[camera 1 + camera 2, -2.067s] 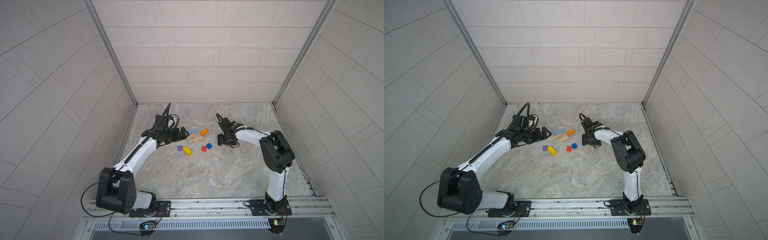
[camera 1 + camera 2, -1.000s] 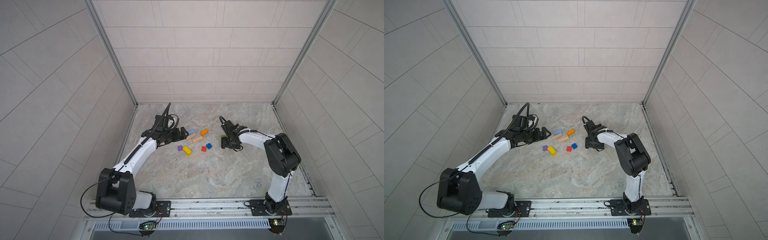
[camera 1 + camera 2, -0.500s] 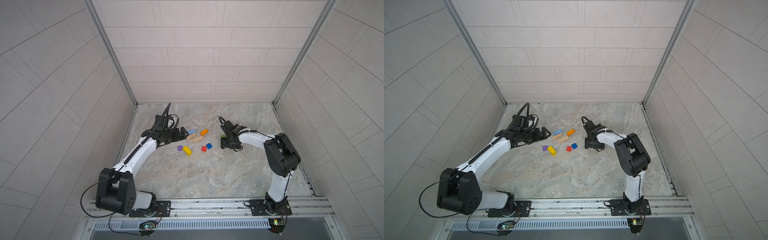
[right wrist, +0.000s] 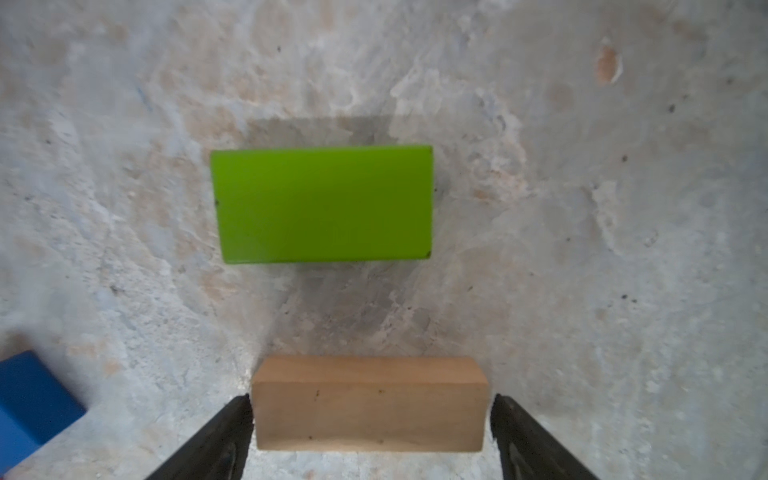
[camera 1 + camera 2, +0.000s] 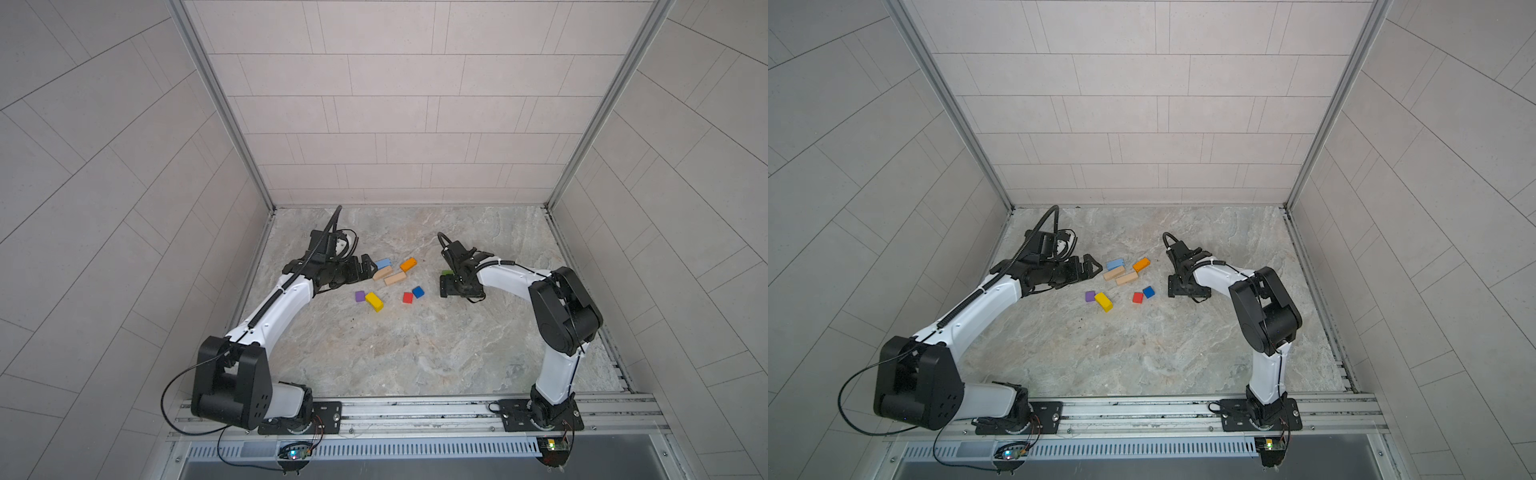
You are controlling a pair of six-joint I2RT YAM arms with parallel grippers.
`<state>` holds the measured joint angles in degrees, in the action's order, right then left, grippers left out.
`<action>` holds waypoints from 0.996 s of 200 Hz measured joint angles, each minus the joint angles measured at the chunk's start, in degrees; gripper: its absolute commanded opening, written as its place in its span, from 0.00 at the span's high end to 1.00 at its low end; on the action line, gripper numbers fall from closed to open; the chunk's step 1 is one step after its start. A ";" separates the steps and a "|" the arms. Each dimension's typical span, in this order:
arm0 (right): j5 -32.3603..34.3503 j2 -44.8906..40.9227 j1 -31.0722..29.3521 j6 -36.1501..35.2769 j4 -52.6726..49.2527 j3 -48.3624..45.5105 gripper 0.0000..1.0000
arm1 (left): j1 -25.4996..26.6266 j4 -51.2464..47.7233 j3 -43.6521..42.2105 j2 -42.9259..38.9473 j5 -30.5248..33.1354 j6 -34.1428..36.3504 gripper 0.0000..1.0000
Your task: Build the wood block tower
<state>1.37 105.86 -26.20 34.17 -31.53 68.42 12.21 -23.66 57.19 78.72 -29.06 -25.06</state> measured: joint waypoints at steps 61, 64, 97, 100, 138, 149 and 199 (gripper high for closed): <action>0.13 -4.83 -2.54 -4.04 -0.04 1.05 0.05 | 0.11 -0.15 0.00 0.11 -0.50 -0.02 0.00; 0.13 -4.83 -2.69 -4.24 -0.04 1.25 0.05 | 0.11 -0.15 0.00 0.11 -0.50 -0.02 0.00; -0.22 -4.83 -5.11 -7.26 0.00 3.50 0.05 | 0.11 -0.26 0.00 0.42 -0.48 -0.02 0.00; -0.42 -4.83 -5.42 -7.67 0.00 3.78 0.05 | 0.11 -0.28 0.00 0.46 -0.50 -0.02 0.00; -1.99 -3.74 -8.15 -10.82 0.15 7.87 0.06 | 0.11 -0.42 0.00 0.68 -0.48 0.00 0.00; -2.73 -2.82 -8.81 -11.56 0.37 9.25 0.06 | 0.11 -0.50 0.00 0.70 -0.48 -0.02 0.00; -5.18 4.17 -10.99 -13.05 1.36 15.19 0.08 | 0.15 -0.83 0.00 0.72 -0.46 0.00 0.00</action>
<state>-3.81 110.04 -37.19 21.12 -30.17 83.61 12.36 -24.49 57.19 79.44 -29.52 -25.06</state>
